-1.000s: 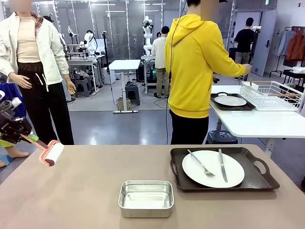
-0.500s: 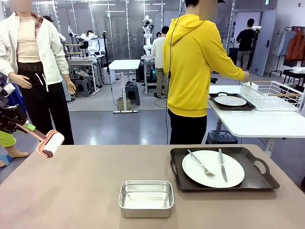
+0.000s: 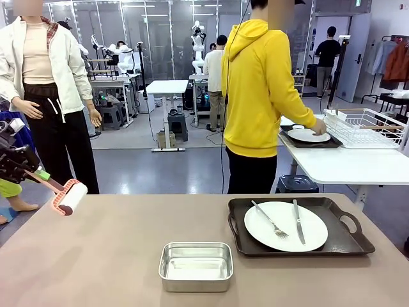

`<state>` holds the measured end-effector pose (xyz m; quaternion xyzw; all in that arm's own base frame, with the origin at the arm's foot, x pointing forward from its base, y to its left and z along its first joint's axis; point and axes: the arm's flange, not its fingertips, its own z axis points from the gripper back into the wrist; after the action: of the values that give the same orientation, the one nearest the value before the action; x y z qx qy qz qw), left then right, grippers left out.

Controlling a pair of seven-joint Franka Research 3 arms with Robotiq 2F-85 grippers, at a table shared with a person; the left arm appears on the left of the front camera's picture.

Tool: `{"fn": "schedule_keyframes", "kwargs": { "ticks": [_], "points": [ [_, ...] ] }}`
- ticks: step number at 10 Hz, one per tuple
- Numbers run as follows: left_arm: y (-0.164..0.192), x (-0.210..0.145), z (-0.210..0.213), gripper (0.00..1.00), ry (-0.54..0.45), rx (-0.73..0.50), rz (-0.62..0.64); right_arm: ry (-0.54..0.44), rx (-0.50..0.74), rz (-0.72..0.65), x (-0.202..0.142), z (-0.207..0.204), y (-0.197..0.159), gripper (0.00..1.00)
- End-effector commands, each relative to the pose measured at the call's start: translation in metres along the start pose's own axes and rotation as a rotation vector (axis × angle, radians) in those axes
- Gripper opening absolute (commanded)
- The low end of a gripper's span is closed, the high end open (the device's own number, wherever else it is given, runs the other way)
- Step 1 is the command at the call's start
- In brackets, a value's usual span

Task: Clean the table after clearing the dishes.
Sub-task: Place the Lint Roller back on top of the Airtight Container.

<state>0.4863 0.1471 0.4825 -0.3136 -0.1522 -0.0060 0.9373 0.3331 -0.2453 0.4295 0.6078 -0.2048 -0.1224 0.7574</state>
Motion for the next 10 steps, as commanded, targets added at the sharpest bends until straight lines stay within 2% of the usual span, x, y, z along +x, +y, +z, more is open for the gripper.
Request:
{"fn": "schedule_keyframes", "kwargs": {
  "ticks": [1, 4, 5, 7, 10],
  "points": [
    [-0.001, 0.002, 0.004, 0.24, -0.012, 0.006, -0.011, -0.007, 0.014, 0.015, 0.0, 0.0, 0.004, 1.0],
    [-0.001, 0.001, 0.002, 0.24, -0.003, 0.001, -0.003, -0.007, 0.014, 0.015, 0.0, 0.0, 0.004, 1.0],
    [-0.041, 0.011, 0.001, 0.24, 0.085, 0.056, -0.191, -0.007, 0.014, 0.015, 0.0, 0.0, 0.004, 1.0],
    [-0.139, 0.017, -0.009, 0.24, 0.175, 0.129, -0.5, -0.007, 0.014, 0.015, 0.0, 0.0, 0.004, 1.0],
    [-0.264, -0.011, -0.064, 0.24, 0.319, 0.141, -0.831, -0.007, 0.014, 0.015, 0.0, 0.0, 0.004, 1.0]
  ]
}}
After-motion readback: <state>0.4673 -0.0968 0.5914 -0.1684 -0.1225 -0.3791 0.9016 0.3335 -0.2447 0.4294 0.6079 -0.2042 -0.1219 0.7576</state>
